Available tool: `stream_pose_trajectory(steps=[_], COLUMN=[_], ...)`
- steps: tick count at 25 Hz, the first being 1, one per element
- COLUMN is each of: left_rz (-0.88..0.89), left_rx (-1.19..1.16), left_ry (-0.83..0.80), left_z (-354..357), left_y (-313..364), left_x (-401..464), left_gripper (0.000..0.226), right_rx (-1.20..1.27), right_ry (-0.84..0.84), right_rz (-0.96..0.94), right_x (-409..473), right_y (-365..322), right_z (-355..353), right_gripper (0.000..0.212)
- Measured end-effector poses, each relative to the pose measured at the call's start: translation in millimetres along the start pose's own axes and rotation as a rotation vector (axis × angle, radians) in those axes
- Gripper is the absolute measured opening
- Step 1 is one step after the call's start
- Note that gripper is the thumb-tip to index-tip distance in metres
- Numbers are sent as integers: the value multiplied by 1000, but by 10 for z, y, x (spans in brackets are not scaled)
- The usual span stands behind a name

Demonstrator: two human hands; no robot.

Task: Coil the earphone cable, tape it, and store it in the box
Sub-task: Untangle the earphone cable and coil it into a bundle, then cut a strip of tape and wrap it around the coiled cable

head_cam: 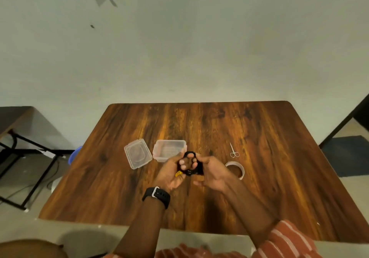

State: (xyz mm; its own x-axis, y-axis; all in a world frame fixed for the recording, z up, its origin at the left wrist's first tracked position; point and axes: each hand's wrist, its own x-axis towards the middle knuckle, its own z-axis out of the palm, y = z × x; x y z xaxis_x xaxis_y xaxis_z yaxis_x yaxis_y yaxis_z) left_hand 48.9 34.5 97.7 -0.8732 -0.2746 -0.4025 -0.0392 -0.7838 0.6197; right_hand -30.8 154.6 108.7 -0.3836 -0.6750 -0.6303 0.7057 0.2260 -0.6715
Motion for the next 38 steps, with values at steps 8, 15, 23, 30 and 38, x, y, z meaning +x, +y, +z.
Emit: stream_pose_trajectory(steps=[8, 15, 23, 30, 38], left_rz=[172, 341, 368, 420, 402], left_rx=[1186, 1487, 1738, 1766, 1597], left_ry=[419, 483, 534, 477, 559], left_z=[-798, -1153, -1579, -1535, -1565], left_y=[-862, -767, -926, -881, -767], left_x=[167, 691, 1060, 1020, 906], left_gripper=[14, 19, 25, 48, 32], right_rx=[-27, -557, -1300, -1255, -1675], right_ry=[331, 527, 748, 665, 630], right_rz=[176, -195, -471, -520, -410], right_x=[574, 1347, 1635, 1369, 492], right_y=[958, 913, 1134, 997, 750], right_z=[-405, -349, -338, -567, -2096], right_gripper=[11, 13, 14, 32, 44])
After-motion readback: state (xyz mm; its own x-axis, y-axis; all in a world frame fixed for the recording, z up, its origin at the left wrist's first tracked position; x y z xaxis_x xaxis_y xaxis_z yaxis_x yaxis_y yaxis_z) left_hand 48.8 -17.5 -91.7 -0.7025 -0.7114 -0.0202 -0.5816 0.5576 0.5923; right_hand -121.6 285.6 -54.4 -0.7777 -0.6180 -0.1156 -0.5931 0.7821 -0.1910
